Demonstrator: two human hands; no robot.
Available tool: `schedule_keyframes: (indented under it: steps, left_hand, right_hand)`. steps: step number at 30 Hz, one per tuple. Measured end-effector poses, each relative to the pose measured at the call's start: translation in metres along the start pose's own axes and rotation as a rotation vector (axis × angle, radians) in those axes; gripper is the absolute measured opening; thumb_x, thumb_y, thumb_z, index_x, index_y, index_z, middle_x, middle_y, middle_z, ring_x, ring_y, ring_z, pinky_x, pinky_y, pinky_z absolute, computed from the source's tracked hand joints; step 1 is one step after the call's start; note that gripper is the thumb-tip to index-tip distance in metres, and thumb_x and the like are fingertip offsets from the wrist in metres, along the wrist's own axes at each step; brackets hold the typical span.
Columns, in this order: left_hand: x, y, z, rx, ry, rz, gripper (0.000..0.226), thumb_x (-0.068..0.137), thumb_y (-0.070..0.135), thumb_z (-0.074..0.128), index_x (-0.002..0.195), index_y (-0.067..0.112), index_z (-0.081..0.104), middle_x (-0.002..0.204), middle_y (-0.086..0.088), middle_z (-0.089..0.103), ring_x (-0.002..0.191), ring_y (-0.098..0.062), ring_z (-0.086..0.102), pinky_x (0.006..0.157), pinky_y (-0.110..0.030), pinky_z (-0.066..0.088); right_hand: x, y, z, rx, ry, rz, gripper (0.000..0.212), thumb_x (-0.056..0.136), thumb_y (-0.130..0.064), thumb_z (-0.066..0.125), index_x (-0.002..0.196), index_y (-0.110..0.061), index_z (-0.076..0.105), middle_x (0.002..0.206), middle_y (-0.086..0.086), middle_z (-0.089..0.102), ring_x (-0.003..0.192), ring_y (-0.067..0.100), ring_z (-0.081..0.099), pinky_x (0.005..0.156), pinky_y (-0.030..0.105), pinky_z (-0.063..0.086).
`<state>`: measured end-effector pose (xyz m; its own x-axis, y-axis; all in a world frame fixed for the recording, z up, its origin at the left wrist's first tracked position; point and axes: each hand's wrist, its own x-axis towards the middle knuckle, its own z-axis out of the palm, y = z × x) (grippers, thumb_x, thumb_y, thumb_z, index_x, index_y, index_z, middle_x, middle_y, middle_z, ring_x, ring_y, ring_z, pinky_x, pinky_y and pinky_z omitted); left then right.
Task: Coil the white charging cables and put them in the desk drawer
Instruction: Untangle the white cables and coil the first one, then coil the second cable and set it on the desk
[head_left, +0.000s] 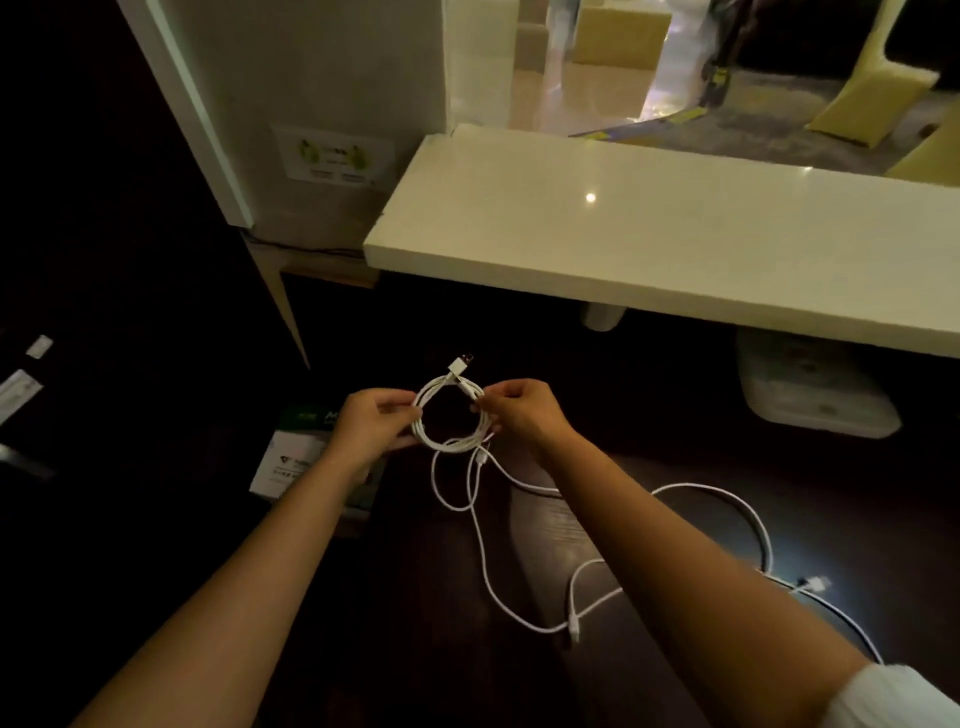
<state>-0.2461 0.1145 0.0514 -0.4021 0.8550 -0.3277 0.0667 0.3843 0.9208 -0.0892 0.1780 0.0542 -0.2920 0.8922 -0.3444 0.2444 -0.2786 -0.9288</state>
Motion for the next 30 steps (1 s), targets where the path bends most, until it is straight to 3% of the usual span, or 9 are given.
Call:
schedule_keyframes:
  steps: [3,5,6,8,10,16,22,27,30]
  left_hand:
    - [0.010,-0.022,-0.011,-0.140,0.044,-0.098,0.034,0.089,-0.002,0.053,0.123,-0.006,0.052,0.115,-0.022,0.059,0.097,-0.025,0.059,0.083,-0.035,0.049]
    - [0.012,-0.036,-0.015,-0.260,0.057,-0.154,0.033,0.089,-0.002,0.052,0.123,-0.005,0.052,0.103,-0.016,0.063,0.086,-0.019,0.061,0.076,-0.028,0.054]
    - [0.013,-0.042,-0.016,-0.293,0.063,-0.169,0.034,0.089,-0.002,0.052,0.123,-0.005,0.053,0.096,-0.013,0.064,0.083,-0.015,0.060,0.070,-0.023,0.056]
    - [0.014,-0.050,-0.014,-0.324,0.078,-0.192,0.034,0.088,-0.003,0.053,0.122,-0.006,0.053,0.099,-0.014,0.064,0.086,-0.019,0.062,0.069,-0.024,0.057]
    - [0.015,-0.055,-0.010,-0.337,0.096,-0.211,0.035,0.088,-0.004,0.053,0.122,-0.007,0.053,0.109,-0.020,0.061,0.089,-0.021,0.061,0.080,-0.033,0.051]
    - [0.013,-0.063,0.010,-0.338,0.100,-0.249,0.033,0.088,-0.004,0.052,0.121,-0.005,0.054,0.108,-0.016,0.059,0.096,-0.023,0.058,0.084,-0.036,0.047]
    - [0.000,-0.074,0.038,-0.216,0.092,-0.251,0.031,0.088,-0.004,0.053,0.119,-0.005,0.056,0.086,-0.008,0.060,0.079,-0.016,0.058,0.081,-0.036,0.049]
    - [-0.017,-0.083,0.060,-0.039,0.084,-0.161,0.028,0.086,-0.002,0.055,0.114,-0.005,0.060,0.084,-0.010,0.063,0.071,-0.012,0.059,0.061,-0.020,0.056]
    - [-0.027,-0.085,0.067,0.221,0.134,-0.013,0.024,0.083,0.003,0.062,0.106,-0.004,0.066,0.087,-0.009,0.068,0.073,-0.019,0.060,0.072,-0.033,0.054]
  right_hand:
    - [0.008,0.023,0.017,-0.184,0.031,-0.041,0.025,0.090,-0.023,0.053,0.105,-0.007,0.065,0.100,0.012,0.067,0.091,0.018,0.064,0.087,0.038,0.050]
    - [-0.008,0.049,0.017,-0.566,0.041,-0.096,0.069,0.086,-0.048,0.054,0.143,-0.016,0.033,0.150,0.002,0.033,0.140,0.020,0.028,0.115,0.042,0.021]
    - [-0.020,0.062,0.017,-0.723,-0.002,-0.137,0.086,0.081,-0.060,0.053,0.148,-0.022,0.014,0.156,-0.006,0.009,0.145,0.015,0.004,0.117,0.044,0.006]
    - [-0.041,0.089,0.017,-0.986,-0.093,-0.214,0.099,0.075,-0.070,0.049,0.148,-0.031,-0.007,0.152,-0.010,-0.020,0.141,0.012,-0.021,0.113,0.049,-0.009]
    - [-0.049,0.118,0.014,-1.136,-0.126,-0.222,0.093,0.080,-0.068,0.044,0.146,-0.033,-0.012,0.150,-0.006,-0.027,0.140,0.014,-0.026,0.114,0.054,-0.009]
    - [-0.061,0.151,-0.017,-1.332,-0.018,-0.275,0.064,0.092,-0.060,0.015,0.146,-0.026,0.021,0.153,0.005,0.028,0.141,0.019,0.013,0.111,0.054,0.016]
    - [-0.077,0.166,-0.078,-1.388,0.051,-0.218,0.062,0.092,-0.059,0.004,0.146,-0.032,0.014,0.154,0.003,0.020,0.142,0.016,0.009,0.107,0.049,0.006]
    - [-0.095,0.181,-0.124,-1.366,0.105,-0.170,0.071,0.082,-0.068,-0.010,0.144,-0.035,-0.004,0.154,-0.005,-0.006,0.144,0.013,-0.009,0.113,0.054,0.003]
    - [-0.106,0.186,-0.139,-1.348,0.095,-0.140,0.073,0.081,-0.069,-0.012,0.144,-0.033,-0.001,0.155,-0.005,-0.005,0.143,0.012,-0.009,0.113,0.054,0.003]
